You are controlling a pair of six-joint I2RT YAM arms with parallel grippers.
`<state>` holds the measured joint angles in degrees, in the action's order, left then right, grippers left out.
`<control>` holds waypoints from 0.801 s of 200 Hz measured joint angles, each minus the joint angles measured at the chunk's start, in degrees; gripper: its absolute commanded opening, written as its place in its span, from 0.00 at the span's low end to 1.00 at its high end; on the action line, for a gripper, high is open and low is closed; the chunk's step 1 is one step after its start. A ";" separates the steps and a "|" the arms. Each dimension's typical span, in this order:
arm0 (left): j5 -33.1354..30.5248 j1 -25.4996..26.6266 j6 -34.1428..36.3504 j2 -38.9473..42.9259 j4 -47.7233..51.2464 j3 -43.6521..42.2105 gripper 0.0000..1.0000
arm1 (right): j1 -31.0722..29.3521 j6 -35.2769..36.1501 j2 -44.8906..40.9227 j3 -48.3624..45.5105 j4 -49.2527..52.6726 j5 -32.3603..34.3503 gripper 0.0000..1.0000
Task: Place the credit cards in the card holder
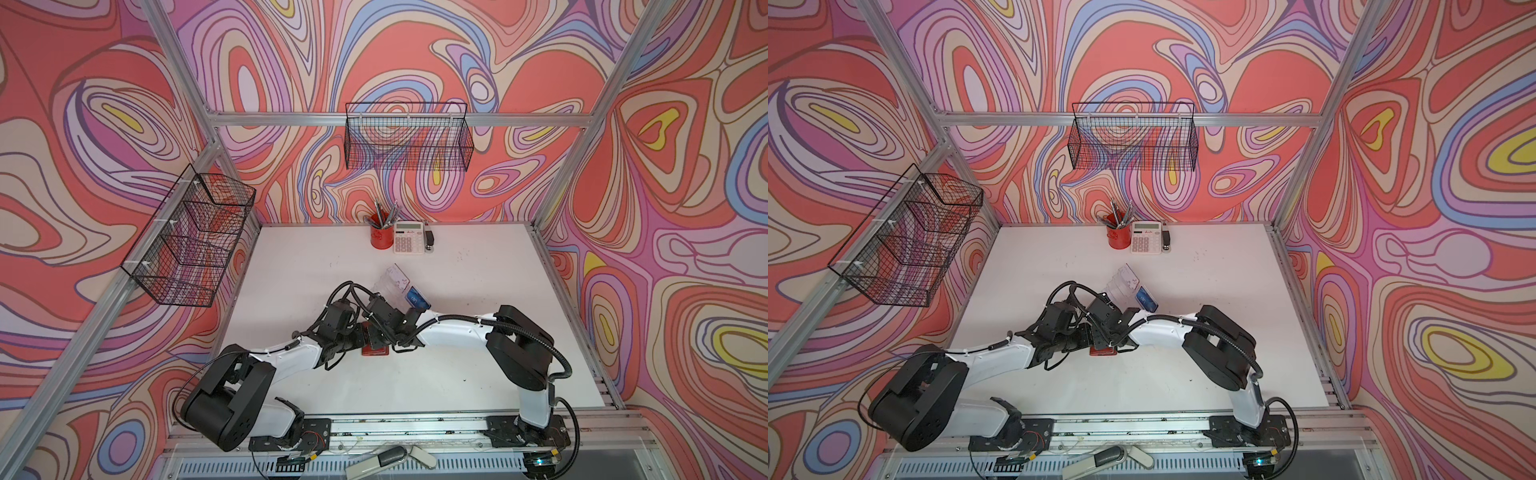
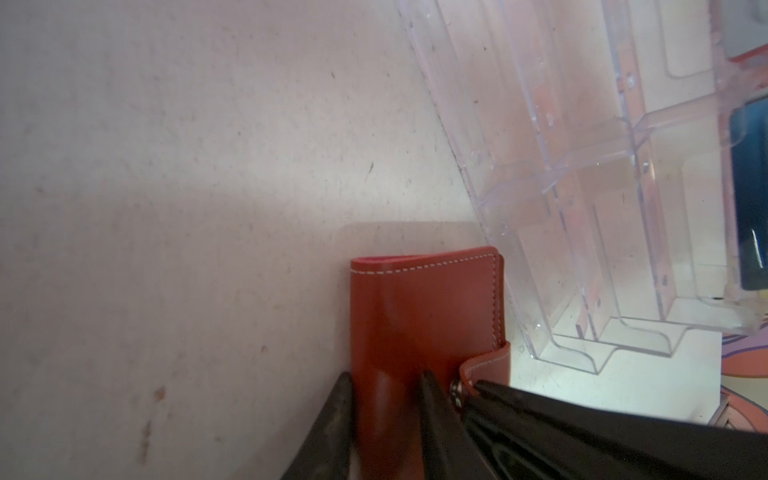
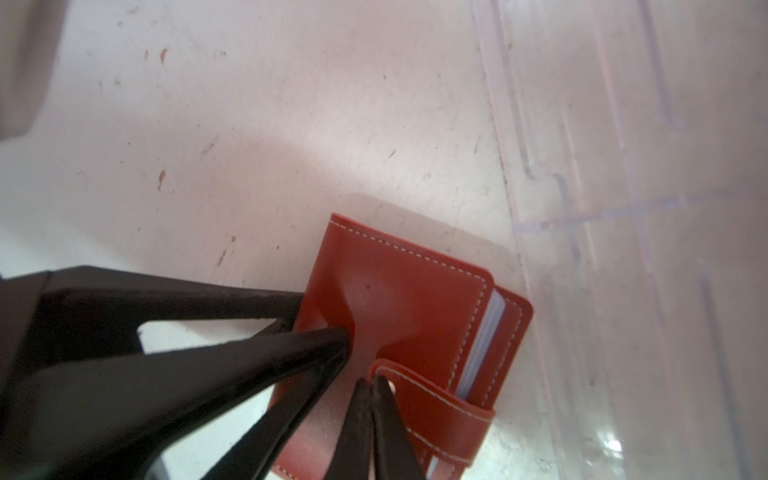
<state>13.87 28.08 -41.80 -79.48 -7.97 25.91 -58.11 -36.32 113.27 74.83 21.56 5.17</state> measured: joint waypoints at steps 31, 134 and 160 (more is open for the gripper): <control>-0.20 0.00 -0.33 0.35 -0.76 -0.66 0.31 | -0.13 0.74 0.98 1.70 2.23 0.59 0.00; 2.58 -3.30 -2.16 4.61 -6.56 -6.84 0.31 | -0.48 3.76 4.35 7.15 9.46 2.38 0.00; 3.48 -4.55 -2.38 6.47 -6.58 -8.26 0.32 | -0.50 4.61 5.73 9.90 12.76 2.73 0.00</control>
<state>17.34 23.53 -44.18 -73.01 -14.55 17.65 -58.61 -31.70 119.00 84.73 34.33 7.90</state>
